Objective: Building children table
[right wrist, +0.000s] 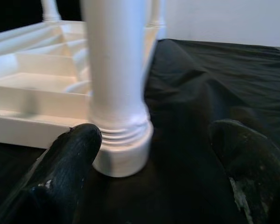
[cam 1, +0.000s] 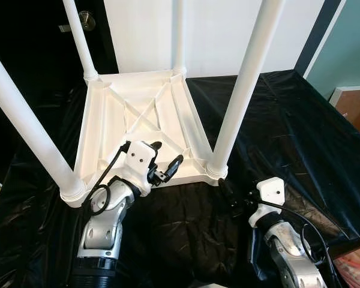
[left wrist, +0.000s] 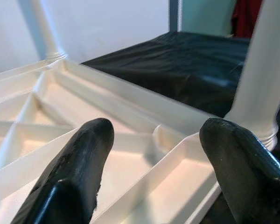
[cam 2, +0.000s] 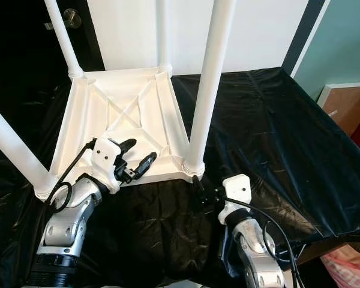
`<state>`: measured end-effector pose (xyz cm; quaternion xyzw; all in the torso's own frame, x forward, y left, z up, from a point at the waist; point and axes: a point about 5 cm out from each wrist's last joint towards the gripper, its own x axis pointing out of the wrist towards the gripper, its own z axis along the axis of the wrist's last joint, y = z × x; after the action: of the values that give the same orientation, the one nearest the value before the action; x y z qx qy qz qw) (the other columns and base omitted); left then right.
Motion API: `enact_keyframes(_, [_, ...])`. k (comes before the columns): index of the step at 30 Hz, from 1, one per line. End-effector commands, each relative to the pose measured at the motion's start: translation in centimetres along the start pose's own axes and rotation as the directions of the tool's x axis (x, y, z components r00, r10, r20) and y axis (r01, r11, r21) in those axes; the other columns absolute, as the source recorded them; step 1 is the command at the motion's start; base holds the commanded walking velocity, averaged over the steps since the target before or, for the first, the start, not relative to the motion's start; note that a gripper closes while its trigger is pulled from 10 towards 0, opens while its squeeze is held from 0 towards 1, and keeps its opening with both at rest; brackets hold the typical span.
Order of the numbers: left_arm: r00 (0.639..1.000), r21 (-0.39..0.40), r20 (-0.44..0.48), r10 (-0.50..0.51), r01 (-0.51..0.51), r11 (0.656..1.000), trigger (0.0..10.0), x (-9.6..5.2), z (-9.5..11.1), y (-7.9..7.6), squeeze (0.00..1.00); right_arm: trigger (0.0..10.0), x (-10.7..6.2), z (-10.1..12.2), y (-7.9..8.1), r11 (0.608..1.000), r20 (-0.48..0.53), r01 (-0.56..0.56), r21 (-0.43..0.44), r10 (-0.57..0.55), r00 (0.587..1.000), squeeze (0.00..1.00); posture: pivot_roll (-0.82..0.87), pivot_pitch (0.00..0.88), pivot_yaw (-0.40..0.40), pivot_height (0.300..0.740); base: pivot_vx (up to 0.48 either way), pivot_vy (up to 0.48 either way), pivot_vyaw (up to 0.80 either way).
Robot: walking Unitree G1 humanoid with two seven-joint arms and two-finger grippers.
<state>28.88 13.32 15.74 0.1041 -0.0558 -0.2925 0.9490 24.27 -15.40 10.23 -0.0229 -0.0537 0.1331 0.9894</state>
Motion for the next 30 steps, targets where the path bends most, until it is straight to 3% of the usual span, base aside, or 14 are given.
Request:
enact_keyframes(1, [0.989,0.023,0.004,0.151,-0.151,0.988,10.0,-0.4,0.0,1.0,0.03,10.0,-0.2,-0.3,-0.4,1.000,-0.027,0.024,-0.006,-0.024,0.999,0.00,-0.03,0.031,-0.013,0.740,0.000,0.000,0.00])
enact_keyframes(10, [0.983,-0.021,0.008,0.182,-0.182,0.983,10.0,-0.5,-0.1,1.4,0.00,10.0,0.0,-0.4,-1.0,0.999,-0.043,0.048,-0.022,-0.049,0.998,0.00,-0.03,0.035,-0.016,0.740,0.000,-0.152,0.00])
enact_keyframes(21, [0.979,-0.030,0.008,0.204,-0.203,0.979,10.0,-0.6,-0.3,1.5,0.00,10.0,0.5,0.0,-2.9,0.994,-0.036,0.092,-0.052,-0.094,0.995,0.00,-0.04,0.040,-0.025,0.740,0.000,-0.268,0.00])
enact_keyframes(30, [0.970,-0.032,0.007,0.242,-0.242,0.970,10.0,-0.8,-0.3,2.0,0.00,10.0,0.6,0.2,-2.9,0.995,-0.035,0.083,-0.056,-0.085,0.996,0.00,-0.03,0.046,-0.034,0.740,0.000,-0.080,0.00])
